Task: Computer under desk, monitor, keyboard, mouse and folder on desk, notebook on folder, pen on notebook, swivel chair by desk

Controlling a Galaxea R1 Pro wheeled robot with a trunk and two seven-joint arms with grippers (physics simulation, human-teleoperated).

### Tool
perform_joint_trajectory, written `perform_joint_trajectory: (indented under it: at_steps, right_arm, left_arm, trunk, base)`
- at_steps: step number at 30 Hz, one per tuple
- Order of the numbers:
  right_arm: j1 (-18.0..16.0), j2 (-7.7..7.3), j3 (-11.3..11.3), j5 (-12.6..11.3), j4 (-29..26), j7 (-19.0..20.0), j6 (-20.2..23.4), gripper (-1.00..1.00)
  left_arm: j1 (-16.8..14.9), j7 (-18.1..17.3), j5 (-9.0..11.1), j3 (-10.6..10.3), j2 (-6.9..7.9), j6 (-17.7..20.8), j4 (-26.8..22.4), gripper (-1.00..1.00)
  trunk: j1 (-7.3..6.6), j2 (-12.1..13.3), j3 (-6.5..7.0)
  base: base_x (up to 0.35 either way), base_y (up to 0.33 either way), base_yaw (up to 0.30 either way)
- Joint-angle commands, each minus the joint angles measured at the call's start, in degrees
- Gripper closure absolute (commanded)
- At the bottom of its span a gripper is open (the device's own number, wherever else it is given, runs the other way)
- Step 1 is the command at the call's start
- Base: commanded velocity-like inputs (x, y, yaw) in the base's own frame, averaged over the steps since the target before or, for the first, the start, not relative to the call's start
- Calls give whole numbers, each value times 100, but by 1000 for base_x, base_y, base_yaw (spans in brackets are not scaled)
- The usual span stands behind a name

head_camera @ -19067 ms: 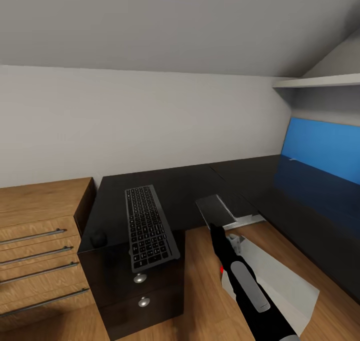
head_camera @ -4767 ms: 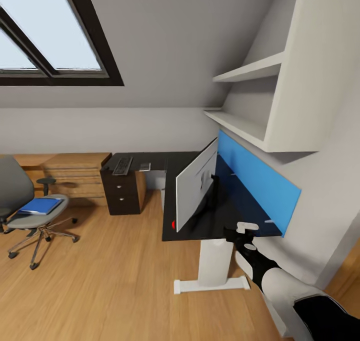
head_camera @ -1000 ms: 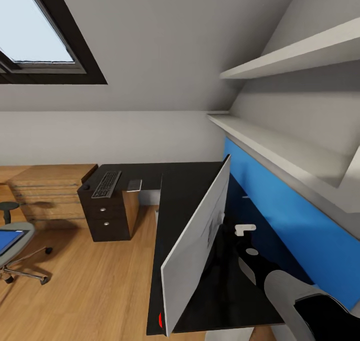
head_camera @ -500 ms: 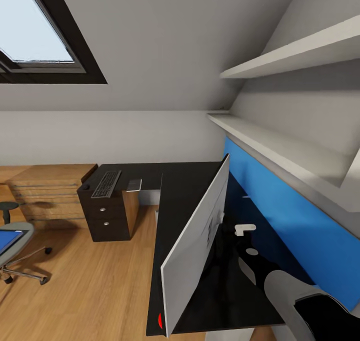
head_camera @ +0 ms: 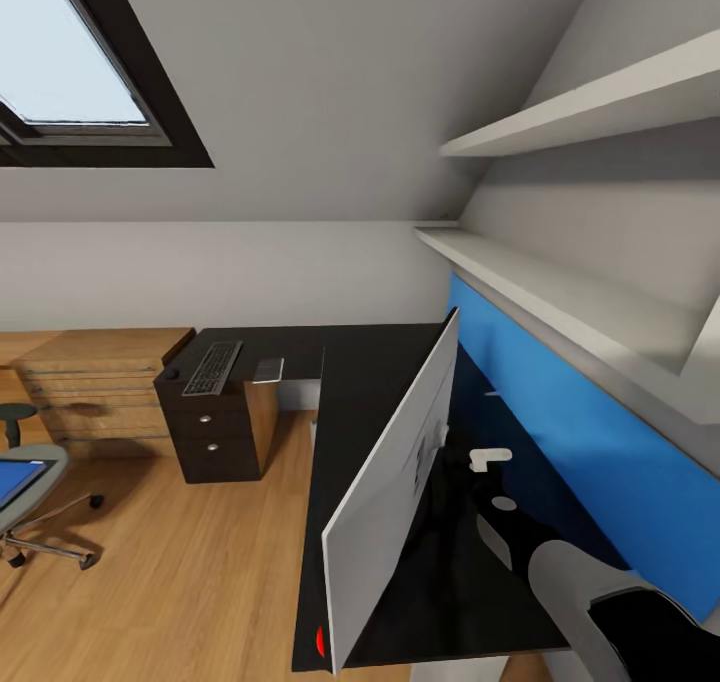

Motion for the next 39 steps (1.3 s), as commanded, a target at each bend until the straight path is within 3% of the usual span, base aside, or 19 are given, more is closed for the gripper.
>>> perform_joint_trajectory:
  at_steps: [1, 10, 12, 14, 17, 19, 20, 23, 25, 29, 39]
  right_arm:
    - [1, -2, 93, -94, 15, -3, -12, 100]
    - [1, -12, 93, -98, 10, -3, -12, 100]
    - [1, -29, 93, -98, 9, -3, -12, 100]
    - [1, -41, 91, -97, 10, -3, -12, 100]
    - [1, -51, 89, -97, 11, -3, 0, 100]
    - [1, -49, 91, -93, 12, -7, 3, 100]
    - [1, -47, 92, -95, 12, -10, 4, 100]
    - [1, -52, 93, -95, 9, -25, 30, 100]
    - [1, -53, 93, -96, 9, -43, 48, 100]
    - [1, -61, 93, -97, 10, -60, 63, 100]
    - [1, -63, 93, -92, 20, -99, 67, 100]
  left_arm:
    - [-4, 36, 55, -38, 13, -29, -7, -100]
    - [-4, 36, 58, -21, 116, -29, 3, -100]
    - [-4, 40, 63, 61, 120, -26, 1, -100]
    - [-4, 43, 91, 292, 121, -13, -10, -100]
    - [-4, 35, 171, 1168, 129, 155, -268, -100]
    - [-4, 30, 181, 1644, 126, 832, -965, -100]
    - [-4, 29, 188, 1895, 128, 1677, -1710, -100]
    - [-4, 53, 190, 2492, 124, 3246, -3134, -100]
    - [-4, 69, 189, 2639, 97, 3599, -3658, -100]
    - [-4, 43, 199, 2753, 35, 3890, -4155, -100]
    - [-4, 19, 164, 2761, -49, 3783, -3797, -100]
  trunk:
    - [4, -8, -13]
    - [4, -8, -13]
    - [4, -8, -13]
    - [4, -8, -13]
    - [4, -8, -13]
    - [4, -8, -13]
    - [4, -8, -13]
    - [4, -8, -13]
    - [4, -8, -13]
    - [4, -8, -13]
    - [4, -8, -13]
  base:
    - [0, -37, 0]
    - [0, -121, 0]
    - [0, -27, 0]
    - [0, -14, 0]
    - [0, -5, 0]
    - [0, -2, 0]
    - [0, 0, 0]
    - [0, 0, 0]
    - [0, 0, 0]
    - [4, 0, 0]
    - [207, -20, 0]
